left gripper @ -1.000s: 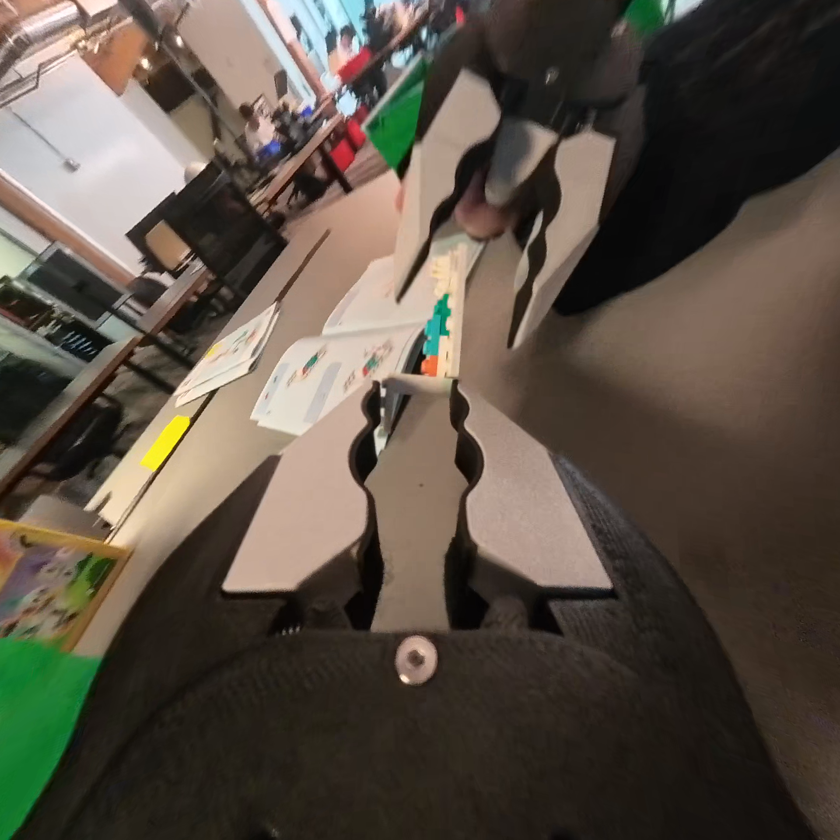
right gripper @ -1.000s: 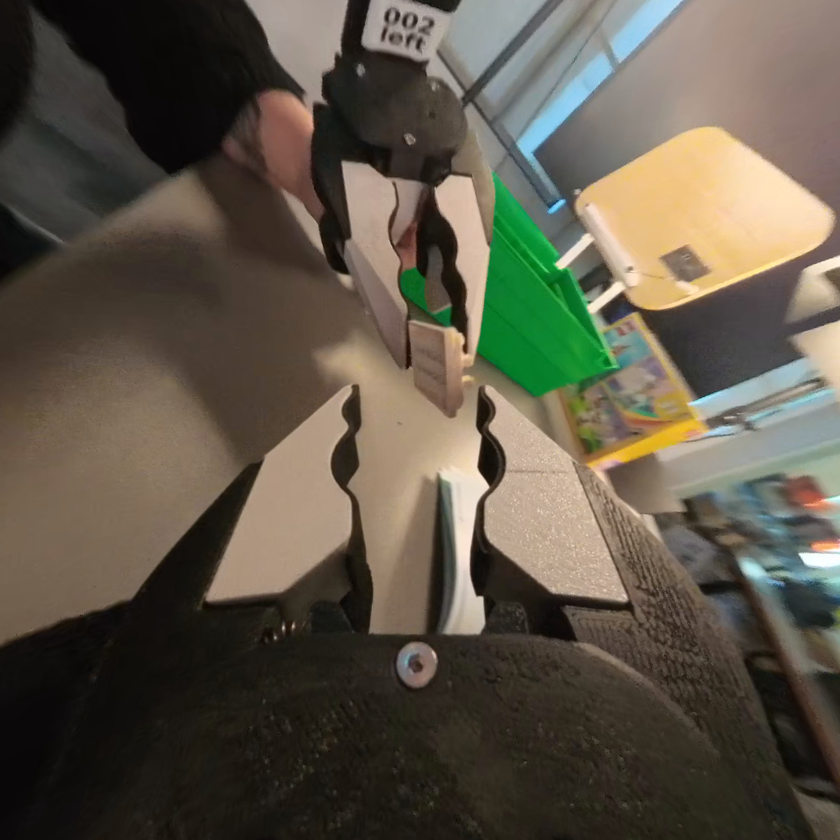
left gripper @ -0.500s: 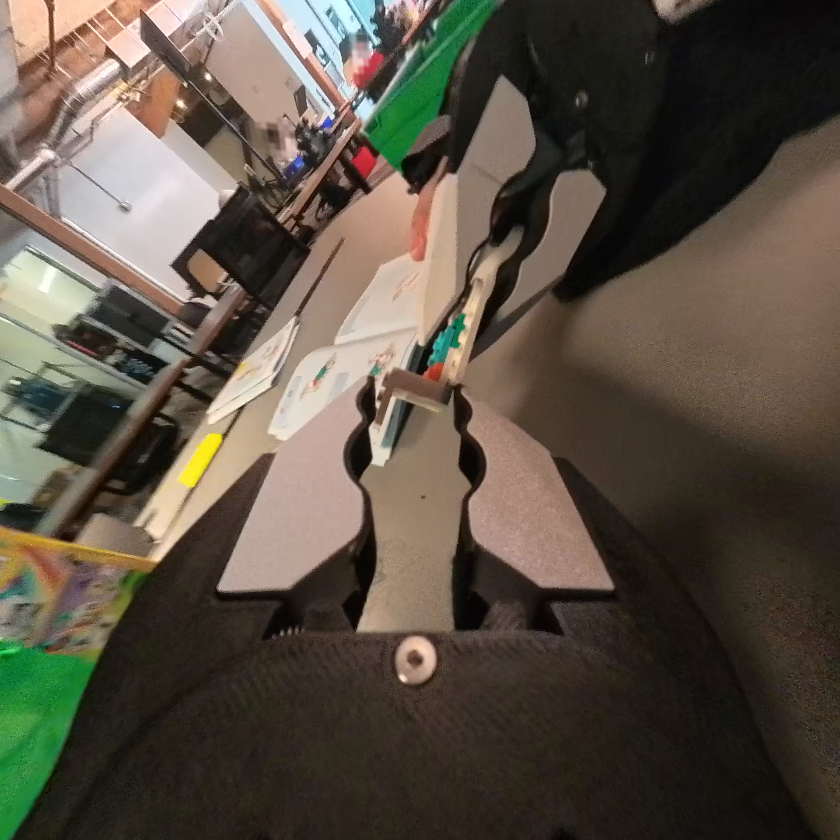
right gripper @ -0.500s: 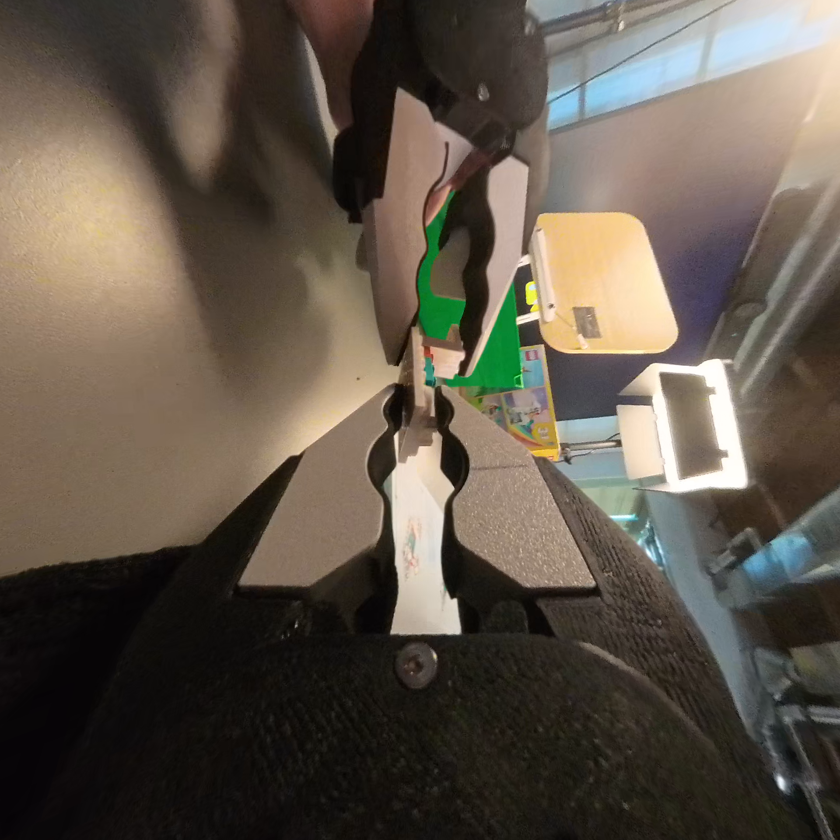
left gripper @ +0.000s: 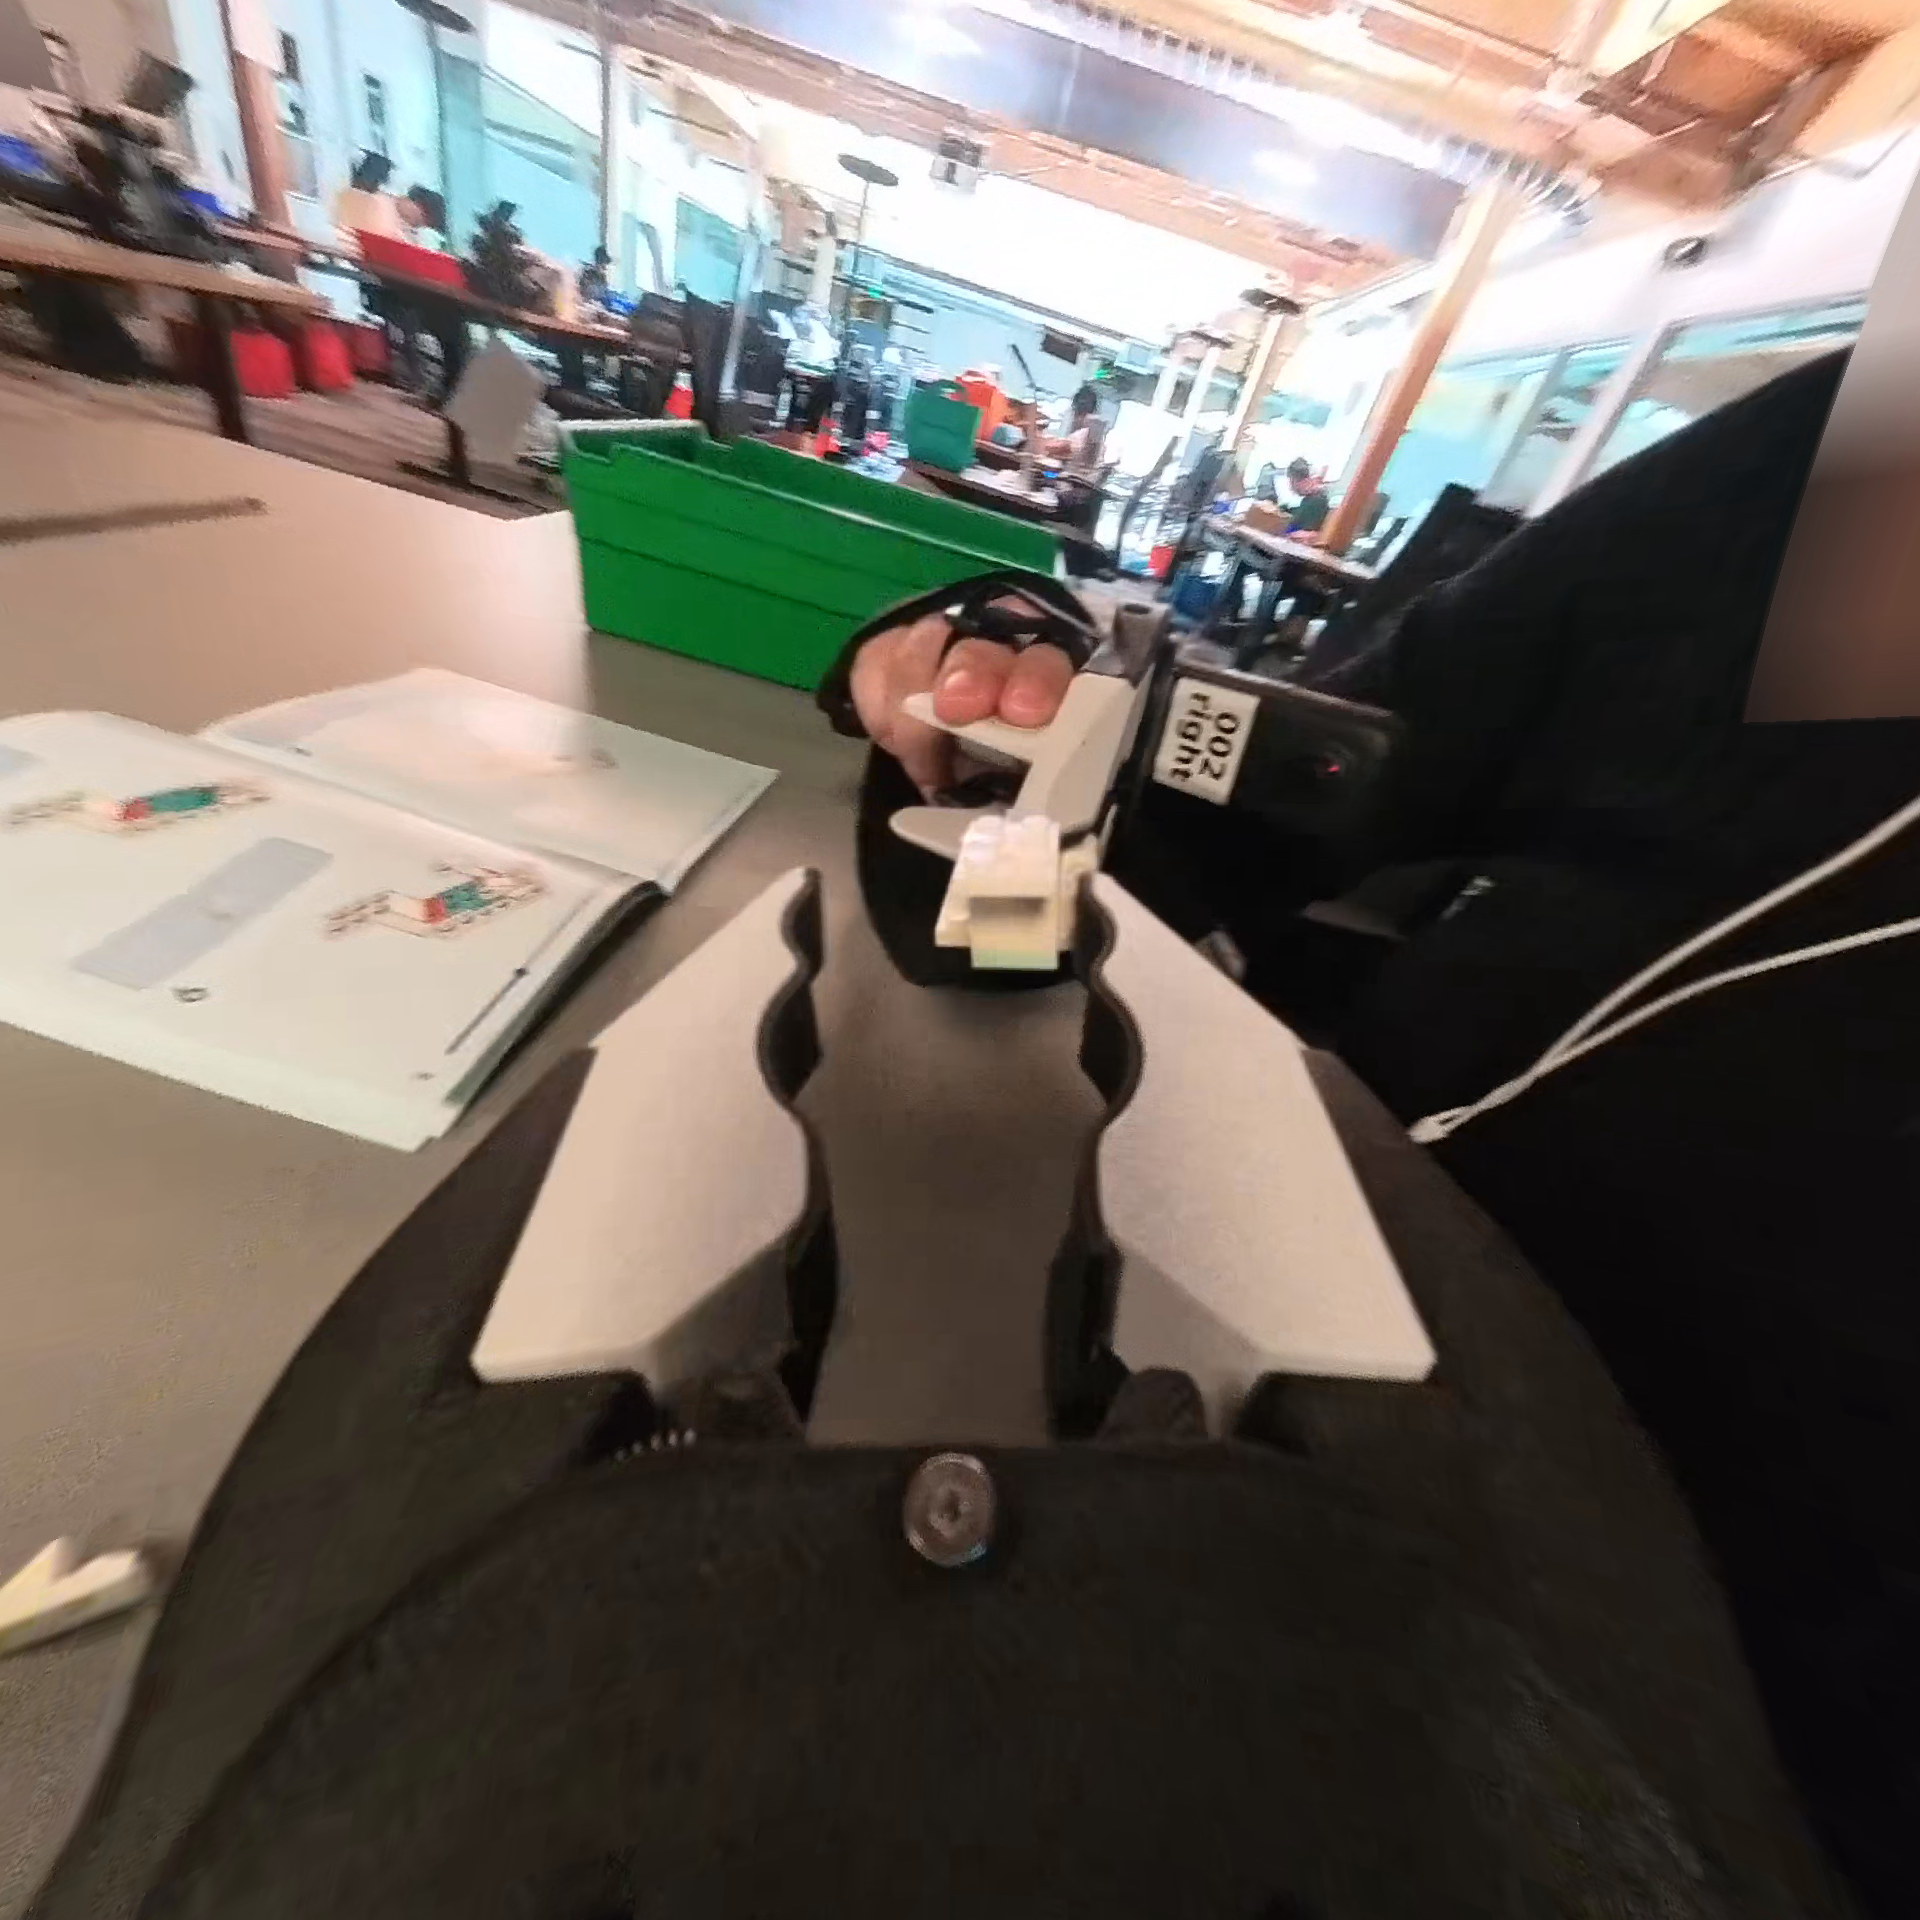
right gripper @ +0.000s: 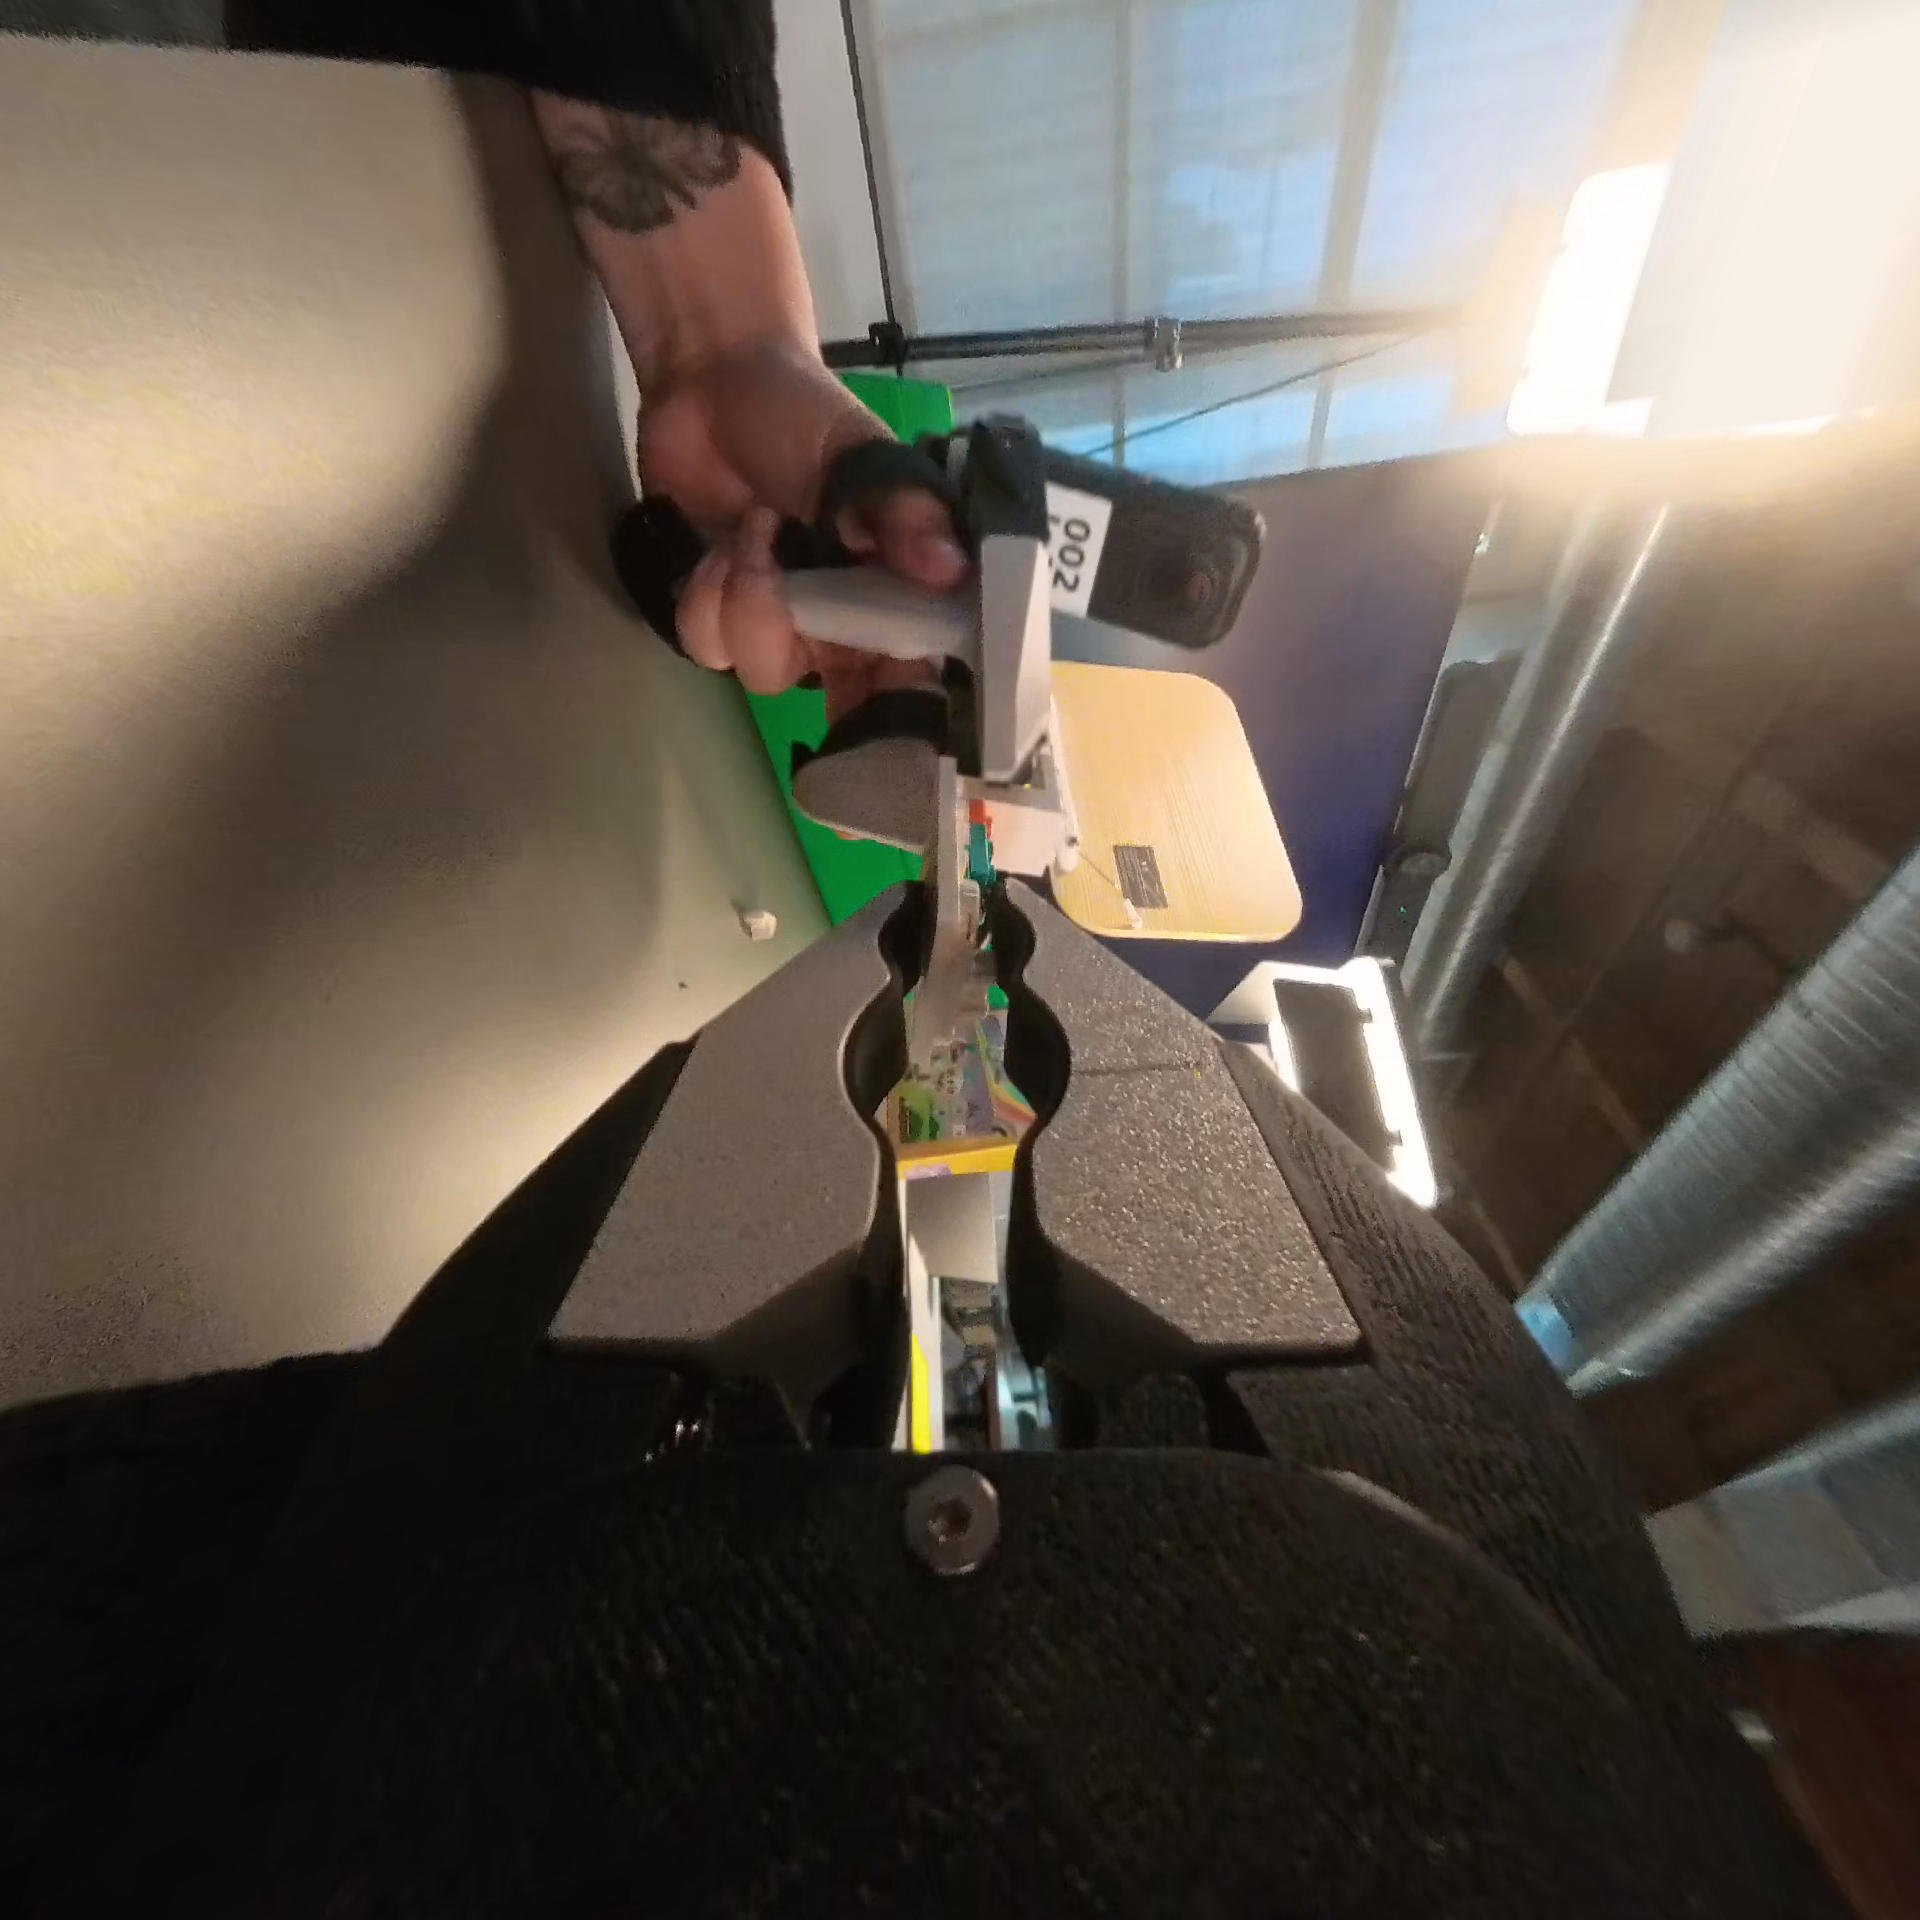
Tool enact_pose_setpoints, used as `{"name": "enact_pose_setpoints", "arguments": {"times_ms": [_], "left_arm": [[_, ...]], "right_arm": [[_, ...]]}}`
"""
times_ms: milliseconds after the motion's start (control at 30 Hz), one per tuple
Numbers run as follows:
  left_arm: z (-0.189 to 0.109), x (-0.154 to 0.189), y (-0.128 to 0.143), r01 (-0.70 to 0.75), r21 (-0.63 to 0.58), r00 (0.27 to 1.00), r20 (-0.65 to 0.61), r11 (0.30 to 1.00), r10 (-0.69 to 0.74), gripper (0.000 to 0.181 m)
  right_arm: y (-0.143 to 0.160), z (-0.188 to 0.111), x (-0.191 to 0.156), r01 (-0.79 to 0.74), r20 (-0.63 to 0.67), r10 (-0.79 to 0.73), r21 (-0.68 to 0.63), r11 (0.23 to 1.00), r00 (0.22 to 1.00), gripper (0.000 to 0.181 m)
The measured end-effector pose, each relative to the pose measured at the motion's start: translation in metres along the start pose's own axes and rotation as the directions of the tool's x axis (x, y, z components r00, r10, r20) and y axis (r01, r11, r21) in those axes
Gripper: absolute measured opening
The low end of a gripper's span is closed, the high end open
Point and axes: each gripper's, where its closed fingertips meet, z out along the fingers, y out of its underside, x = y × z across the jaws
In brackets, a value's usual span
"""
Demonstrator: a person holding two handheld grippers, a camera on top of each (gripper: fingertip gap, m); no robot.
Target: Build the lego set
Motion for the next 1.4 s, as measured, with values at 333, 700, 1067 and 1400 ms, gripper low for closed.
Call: {"name": "enact_pose_setpoints", "arguments": {"times_ms": [333, 700, 1067, 1400], "left_arm": [[-0.006, -0.003, 0.006, -0.134, -0.093, 0.986, 0.084, 0.987, 0.142, 0.015], [-0.005, -0.01, 0.065, -0.121, -0.461, 0.92, 0.28, 0.879, 0.274, 0.016], [0.0, -0.009, 0.091, -0.062, -0.599, 0.928, 0.26, 0.799, 0.267, 0.028], [-0.066, 0.046, 0.015, -0.146, -0.207, 0.882, 0.415, 0.967, 0.222, 0.05]], "right_arm": [[0.025, -0.005, 0.008, -0.112, -0.04, 0.11, -0.055, 0.992, 0.993, 0.031], [0.109, -0.042, 0.058, -0.561, -0.36, 0.508, -0.051, 0.827, 0.782, 0.031], [0.123, -0.054, 0.062, -0.588, -0.434, 0.5, -0.09, 0.804, 0.75, 0.027], [0.159, -0.078, 0.073, -0.661, -0.602, 0.465, -0.146, 0.736, 0.65, 0.027]]}}
